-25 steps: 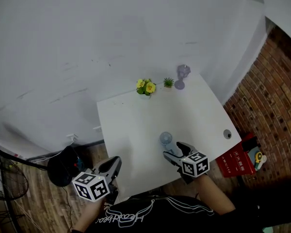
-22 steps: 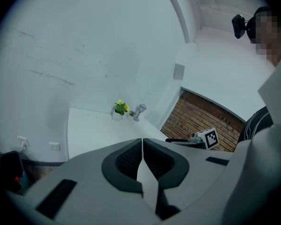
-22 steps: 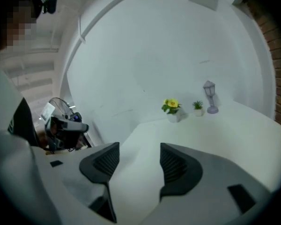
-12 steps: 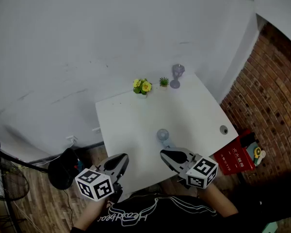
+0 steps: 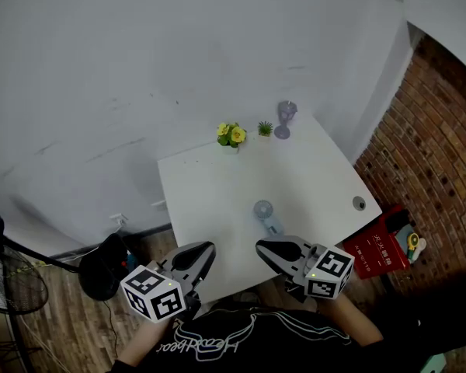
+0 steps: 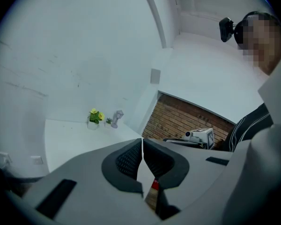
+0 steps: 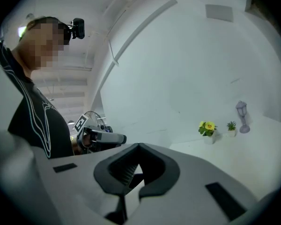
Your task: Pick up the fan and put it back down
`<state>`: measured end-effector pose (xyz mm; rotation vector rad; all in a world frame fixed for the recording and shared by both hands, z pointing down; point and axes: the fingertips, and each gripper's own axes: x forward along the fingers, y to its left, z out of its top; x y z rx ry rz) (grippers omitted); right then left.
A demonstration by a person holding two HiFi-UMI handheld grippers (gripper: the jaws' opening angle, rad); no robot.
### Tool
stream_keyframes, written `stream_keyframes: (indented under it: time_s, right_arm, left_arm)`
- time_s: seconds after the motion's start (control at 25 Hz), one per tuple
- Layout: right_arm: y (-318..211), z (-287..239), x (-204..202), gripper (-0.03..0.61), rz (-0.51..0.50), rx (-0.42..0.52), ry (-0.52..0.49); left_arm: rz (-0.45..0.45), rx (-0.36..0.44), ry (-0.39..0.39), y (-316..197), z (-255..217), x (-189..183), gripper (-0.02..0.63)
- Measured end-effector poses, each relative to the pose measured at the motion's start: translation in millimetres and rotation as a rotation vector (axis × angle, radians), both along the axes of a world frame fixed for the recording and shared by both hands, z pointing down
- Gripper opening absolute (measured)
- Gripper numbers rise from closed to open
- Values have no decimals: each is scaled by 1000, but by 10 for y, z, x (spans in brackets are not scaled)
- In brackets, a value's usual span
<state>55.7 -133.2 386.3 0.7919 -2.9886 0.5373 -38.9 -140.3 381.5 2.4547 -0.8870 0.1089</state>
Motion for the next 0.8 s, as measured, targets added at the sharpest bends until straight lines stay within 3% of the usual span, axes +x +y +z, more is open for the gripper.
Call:
stream_keyframes:
  time_s: [0.8]
  right_arm:
    - [248,31,-151,2,27,-11,21]
  left_arm:
    - [-3,7,-3,305,15,-180,35]
